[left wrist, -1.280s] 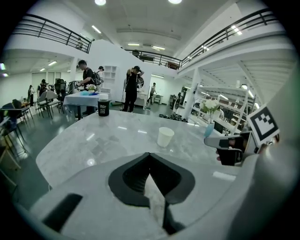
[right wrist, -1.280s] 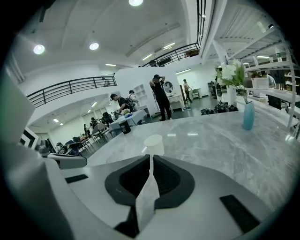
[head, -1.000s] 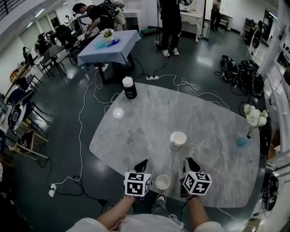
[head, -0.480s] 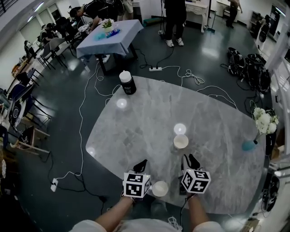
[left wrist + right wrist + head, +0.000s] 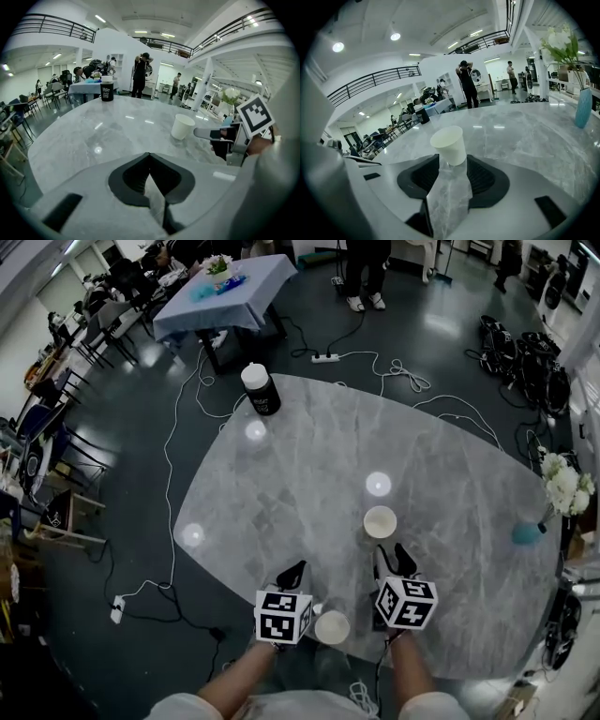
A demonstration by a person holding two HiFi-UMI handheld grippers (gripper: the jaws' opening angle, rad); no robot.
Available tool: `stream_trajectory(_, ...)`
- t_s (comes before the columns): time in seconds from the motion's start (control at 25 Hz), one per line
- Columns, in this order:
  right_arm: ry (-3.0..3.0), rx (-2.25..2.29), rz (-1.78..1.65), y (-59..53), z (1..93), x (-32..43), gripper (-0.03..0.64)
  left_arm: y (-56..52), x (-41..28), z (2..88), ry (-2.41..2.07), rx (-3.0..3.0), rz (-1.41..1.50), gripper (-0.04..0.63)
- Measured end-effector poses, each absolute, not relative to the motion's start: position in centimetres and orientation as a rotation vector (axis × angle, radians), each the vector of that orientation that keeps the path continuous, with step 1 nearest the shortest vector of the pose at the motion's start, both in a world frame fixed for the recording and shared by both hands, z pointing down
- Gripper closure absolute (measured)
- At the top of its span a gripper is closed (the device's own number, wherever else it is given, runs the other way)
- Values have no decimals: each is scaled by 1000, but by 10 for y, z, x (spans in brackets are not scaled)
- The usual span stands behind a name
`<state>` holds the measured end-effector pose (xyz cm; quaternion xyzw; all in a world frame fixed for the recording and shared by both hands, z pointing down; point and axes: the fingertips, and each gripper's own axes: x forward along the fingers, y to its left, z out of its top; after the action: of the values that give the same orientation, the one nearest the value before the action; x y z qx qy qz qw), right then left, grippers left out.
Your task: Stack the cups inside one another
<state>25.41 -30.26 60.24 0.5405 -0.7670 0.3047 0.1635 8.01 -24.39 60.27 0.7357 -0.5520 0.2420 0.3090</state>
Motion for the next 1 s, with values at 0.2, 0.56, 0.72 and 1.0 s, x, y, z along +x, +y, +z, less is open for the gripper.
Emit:
stream_trajectory(0.2,-2181,1539,863,-311,608,250,441,-243,72,609,-1465,1917,647,601)
stream_trajectory(0.56,-2174,1498,794,-320,622,240,404,-236,65,625,-1461,1870,657,601)
stream_trajectory(0.72,-2169,1499,771,-324,624,236,396,-233,57,629,-1466,1844,655,601)
stream_trajectory(1.0,-2167,1498,752,-333,628,235,391,-234,53,633,-1466,1836,656,601)
